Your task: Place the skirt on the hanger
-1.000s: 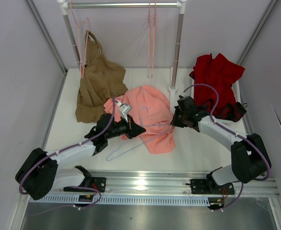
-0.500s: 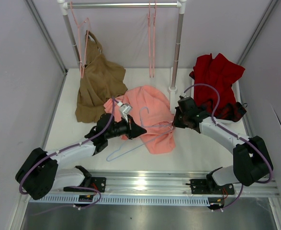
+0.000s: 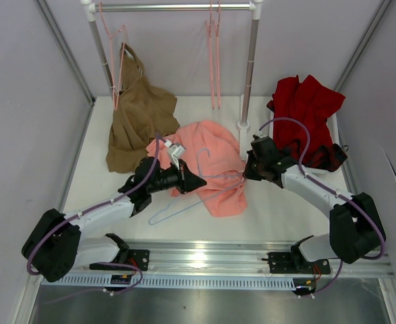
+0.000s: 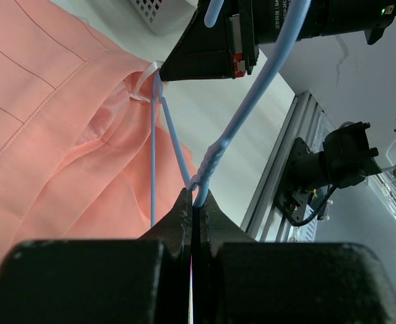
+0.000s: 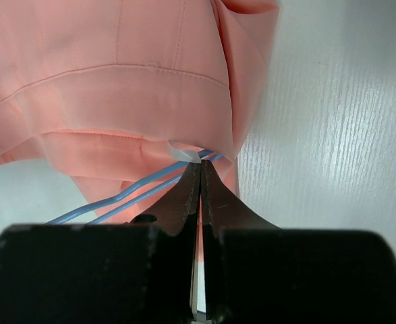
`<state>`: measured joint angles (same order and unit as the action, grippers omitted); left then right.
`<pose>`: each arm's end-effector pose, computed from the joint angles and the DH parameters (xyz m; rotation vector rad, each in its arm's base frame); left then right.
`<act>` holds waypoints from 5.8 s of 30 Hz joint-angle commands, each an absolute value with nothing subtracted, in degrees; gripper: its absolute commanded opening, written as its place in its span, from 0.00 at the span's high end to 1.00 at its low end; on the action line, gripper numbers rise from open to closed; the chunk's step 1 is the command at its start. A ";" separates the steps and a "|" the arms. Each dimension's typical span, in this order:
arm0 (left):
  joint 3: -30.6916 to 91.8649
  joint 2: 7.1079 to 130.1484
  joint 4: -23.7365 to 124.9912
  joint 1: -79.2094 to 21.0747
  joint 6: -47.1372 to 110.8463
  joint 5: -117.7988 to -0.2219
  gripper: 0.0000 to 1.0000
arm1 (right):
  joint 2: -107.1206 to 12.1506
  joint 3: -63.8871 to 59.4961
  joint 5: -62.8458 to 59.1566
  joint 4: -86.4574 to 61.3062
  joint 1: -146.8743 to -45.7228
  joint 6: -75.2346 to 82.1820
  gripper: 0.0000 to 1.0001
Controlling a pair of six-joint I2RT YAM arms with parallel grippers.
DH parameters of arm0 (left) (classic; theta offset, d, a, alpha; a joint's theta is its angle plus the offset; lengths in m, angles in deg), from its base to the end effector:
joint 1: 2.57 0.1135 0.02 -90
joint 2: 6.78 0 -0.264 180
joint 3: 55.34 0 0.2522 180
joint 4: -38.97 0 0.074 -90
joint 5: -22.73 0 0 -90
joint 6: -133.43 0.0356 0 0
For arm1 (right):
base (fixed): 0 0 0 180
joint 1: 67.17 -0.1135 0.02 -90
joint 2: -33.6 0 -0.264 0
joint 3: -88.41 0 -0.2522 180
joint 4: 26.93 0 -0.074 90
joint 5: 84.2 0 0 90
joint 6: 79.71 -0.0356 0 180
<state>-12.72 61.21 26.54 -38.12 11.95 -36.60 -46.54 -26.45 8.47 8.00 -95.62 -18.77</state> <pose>0.1936 -0.1607 0.2268 0.4873 1.9044 -1.2835 0.2548 0.1362 0.2245 0.0343 2.4797 0.3844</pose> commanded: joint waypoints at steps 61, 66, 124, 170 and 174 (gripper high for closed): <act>7.28 87.60 20.82 -40.54 10.12 -27.20 1.00 | -36.46 -28.52 11.68 11.70 -105.14 -18.18 1.00; 12.38 92.18 29.77 -40.62 14.07 -24.56 1.00 | -36.98 -30.37 11.59 10.12 -108.21 -19.68 1.00; 15.98 93.86 40.95 -41.68 23.66 -23.85 0.94 | -47.09 -38.46 -12.84 -32.25 -94.59 -22.94 0.45; 13.52 79.97 69.16 -43.00 33.94 -46.26 0.59 | -41.73 -38.19 2.02 -26.79 -99.95 -18.36 1.00; 14.58 80.41 69.34 -43.00 34.03 -47.58 0.91 | -41.55 -38.45 1.05 -27.14 -99.60 -18.45 1.00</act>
